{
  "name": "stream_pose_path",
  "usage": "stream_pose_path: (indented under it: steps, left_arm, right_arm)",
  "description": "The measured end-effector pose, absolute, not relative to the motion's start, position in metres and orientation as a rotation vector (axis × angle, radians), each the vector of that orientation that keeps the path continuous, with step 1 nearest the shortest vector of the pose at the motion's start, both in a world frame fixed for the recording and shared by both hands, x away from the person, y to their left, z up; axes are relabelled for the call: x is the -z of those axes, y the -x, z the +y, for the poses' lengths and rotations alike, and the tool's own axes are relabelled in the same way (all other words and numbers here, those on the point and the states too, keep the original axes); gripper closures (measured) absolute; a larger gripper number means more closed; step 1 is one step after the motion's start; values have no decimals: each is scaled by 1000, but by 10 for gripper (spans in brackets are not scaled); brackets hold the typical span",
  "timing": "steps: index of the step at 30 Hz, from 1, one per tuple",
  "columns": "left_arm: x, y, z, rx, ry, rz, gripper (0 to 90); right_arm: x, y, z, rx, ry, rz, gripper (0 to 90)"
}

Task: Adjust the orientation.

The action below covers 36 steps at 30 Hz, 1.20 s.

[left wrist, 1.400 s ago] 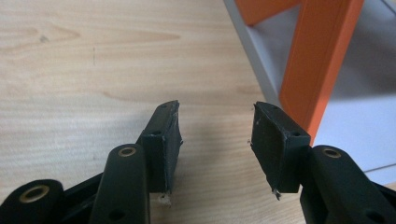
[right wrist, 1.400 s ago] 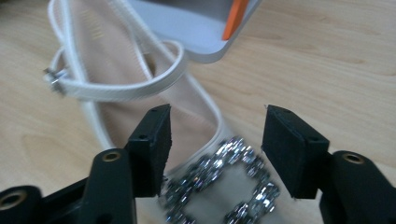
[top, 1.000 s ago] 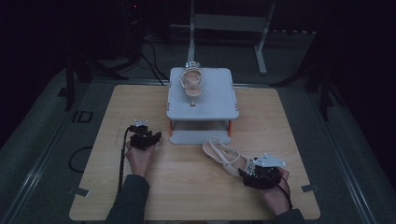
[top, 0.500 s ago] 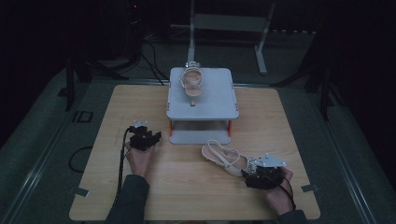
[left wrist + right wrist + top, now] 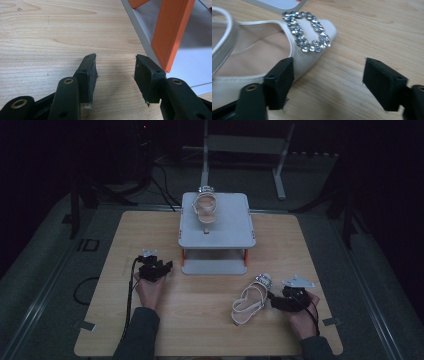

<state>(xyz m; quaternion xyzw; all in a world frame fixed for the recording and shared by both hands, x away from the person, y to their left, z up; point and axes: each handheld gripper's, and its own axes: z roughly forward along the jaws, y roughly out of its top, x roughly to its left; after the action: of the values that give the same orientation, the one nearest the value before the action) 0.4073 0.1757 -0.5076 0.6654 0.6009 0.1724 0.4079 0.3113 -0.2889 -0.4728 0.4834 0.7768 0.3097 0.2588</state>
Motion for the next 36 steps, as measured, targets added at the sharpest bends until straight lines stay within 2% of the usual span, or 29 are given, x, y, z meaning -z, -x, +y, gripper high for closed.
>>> stream_pose_path:
  steps: [3, 11, 20, 30, 36]
  left_arm:
    - [508, -407, 176, -432, -1674, 1514, 524]
    - [508, -407, 177, -426, -1668, 1514, 524]
    - [508, -407, 178, -416, -1659, 1513, 523]
    - [508, -407, 177, -416, -1658, 1514, 522]
    - [508, -407, 178, -413, -1659, 1513, 522]
  right_arm:
    - [466, -308, -286, -856, -1331, 2082, 314]
    - [433, -284, -254, -1030, -1253, 2084, 308]
    - [451, -291, -245, -992, -1401, 2163, 306]
    - [453, -292, -258, -978, -1531, 2194, 393]
    - [452, -297, -259, -942, -1538, 2189, 409]
